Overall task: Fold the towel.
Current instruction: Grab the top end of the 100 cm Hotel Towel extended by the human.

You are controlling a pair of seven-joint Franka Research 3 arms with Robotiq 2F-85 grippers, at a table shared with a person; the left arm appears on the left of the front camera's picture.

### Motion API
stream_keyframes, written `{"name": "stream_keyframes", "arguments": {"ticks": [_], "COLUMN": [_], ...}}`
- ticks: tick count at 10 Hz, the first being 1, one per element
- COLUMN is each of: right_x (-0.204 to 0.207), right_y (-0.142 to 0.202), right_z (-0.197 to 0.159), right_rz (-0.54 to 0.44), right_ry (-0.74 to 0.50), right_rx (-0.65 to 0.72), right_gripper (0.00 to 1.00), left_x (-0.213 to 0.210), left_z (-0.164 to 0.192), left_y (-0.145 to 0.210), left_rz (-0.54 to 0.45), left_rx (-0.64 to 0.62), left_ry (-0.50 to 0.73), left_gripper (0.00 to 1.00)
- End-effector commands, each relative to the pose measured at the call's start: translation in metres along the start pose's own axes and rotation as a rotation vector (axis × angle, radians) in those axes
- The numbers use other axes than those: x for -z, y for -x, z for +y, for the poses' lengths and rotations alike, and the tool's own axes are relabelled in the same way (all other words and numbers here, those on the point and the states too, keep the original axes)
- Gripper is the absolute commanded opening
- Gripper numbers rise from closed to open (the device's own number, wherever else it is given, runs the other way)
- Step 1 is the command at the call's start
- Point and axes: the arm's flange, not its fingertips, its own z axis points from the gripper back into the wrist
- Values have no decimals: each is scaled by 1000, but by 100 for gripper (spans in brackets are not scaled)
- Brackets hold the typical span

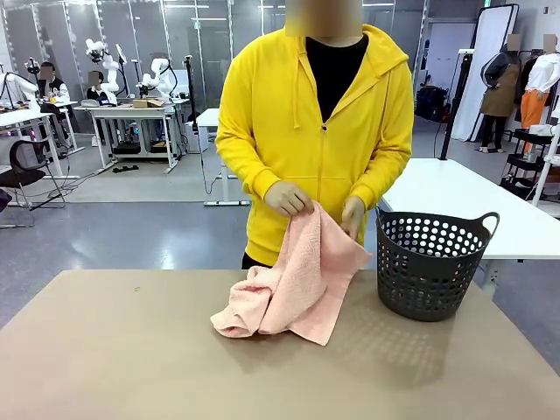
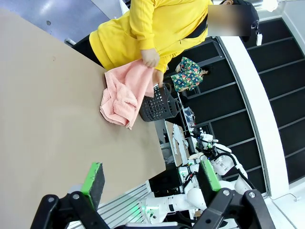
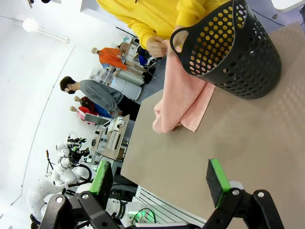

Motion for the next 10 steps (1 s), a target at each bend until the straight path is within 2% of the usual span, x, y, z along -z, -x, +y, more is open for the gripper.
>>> {"name": "stream_keyframes", "arguments": {"ticks": [1,10], "right_x": [-1,-1], "right_y": [-2,-2], "right_z": [0,0], "right_rz": [-9,-9], "right_ry": [-11,-11], "right_rx": [-13,-13], "right_gripper": [100,100], "left_x": [-3,-3], "left_z": [-1,-1], "left_y": [-1,-1], "left_rz": [0,0], "left_rx": [10,10], "left_ry": [14,14], "left_gripper": [100,100]}}
